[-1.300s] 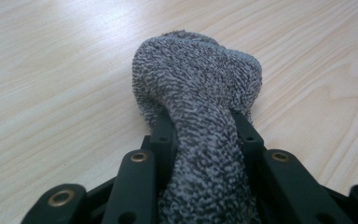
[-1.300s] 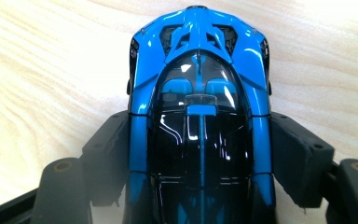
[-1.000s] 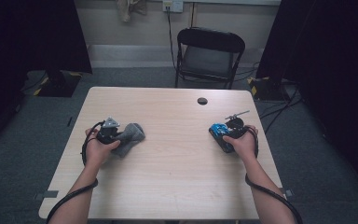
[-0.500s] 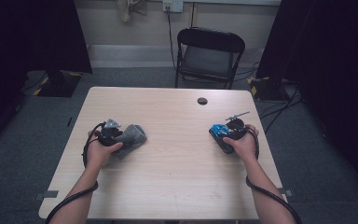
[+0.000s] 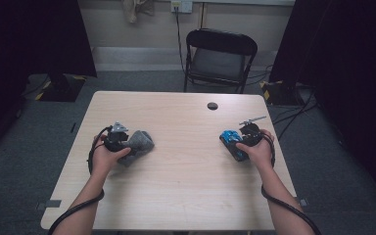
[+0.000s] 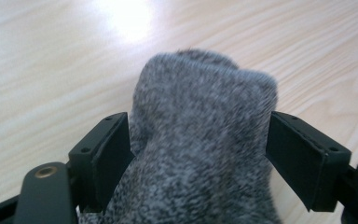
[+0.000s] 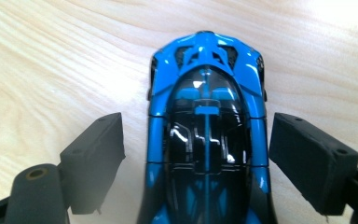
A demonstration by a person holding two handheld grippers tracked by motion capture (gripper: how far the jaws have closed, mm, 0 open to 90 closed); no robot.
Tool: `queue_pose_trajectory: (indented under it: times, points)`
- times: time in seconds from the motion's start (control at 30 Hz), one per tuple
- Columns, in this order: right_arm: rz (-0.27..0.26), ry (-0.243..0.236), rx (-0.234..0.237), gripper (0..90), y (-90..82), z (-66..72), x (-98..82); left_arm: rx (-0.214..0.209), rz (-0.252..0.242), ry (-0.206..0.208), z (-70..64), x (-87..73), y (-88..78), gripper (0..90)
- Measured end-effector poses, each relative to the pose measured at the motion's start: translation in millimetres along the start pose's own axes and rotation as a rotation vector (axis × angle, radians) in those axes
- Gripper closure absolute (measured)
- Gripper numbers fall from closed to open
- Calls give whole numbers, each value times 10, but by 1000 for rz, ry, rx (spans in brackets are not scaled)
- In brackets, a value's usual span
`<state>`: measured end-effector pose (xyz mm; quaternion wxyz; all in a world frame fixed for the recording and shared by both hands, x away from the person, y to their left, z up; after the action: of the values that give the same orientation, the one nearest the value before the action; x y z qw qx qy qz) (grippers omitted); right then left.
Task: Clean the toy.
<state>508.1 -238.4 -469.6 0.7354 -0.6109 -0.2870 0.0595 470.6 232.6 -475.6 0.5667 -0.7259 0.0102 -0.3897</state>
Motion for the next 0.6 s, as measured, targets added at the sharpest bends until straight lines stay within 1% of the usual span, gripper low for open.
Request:
queue_pose_trajectory:
  times: [0.07,0.1,0.13,0.17,0.2,0.23,0.3,0.33,0.37,0.43,0.5,0.53,0.6]
  points:
    - [-6,-18,3,169,-32,29,-6,0,-15,5,-33,21,-35,212]
    - [-4,-21,7,162,-46,44,-8,0,-15,5,-33,21,-35,211]
    - [-7,-27,4,159,-61,55,-12,-2,-13,15,-49,29,-57,208]
    - [-13,-29,10,160,-78,71,-15,-4,-24,29,-89,46,-101,207]
    - [-18,-29,14,156,-97,86,-17,-15,-31,26,-114,51,-117,206]
    - [-18,-29,14,156,-97,86,-17,-15,-31,26,-114,51,-117,206]
    - [-25,-38,17,153,-133,116,-21,-21,-28,42,-158,58,-156,205]
    - [-6,-53,19,151,-168,162,-37,-36,-32,49,-203,62,-182,205]
    - [-1,-61,22,151,-177,181,-44,-46,-36,56,-230,64,-199,205]
    - [-14,-75,35,151,-199,229,-57,-61,-45,64,-286,66,-229,205]
    - [-20,-82,31,151,-212,252,-64,-69,-46,68,-311,65,-243,204]
    - [-27,-99,36,151,-232,294,-74,-74,-51,80,-357,63,-263,203]
    - [-30,-112,33,151,-252,335,-85,-83,-59,89,-405,55,-277,198]
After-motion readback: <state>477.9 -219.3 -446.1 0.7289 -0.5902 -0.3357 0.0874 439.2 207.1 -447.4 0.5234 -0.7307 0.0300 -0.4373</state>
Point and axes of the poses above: each handheld gripper's, and its own axes: y roughly forward along the jaws, x roughly out of its top, z roughly to its left, the point moved 1 cm from there along y, roughly forward along the jaws, and after that the axes turned 15 degrees about z, right-handed, at the moved point
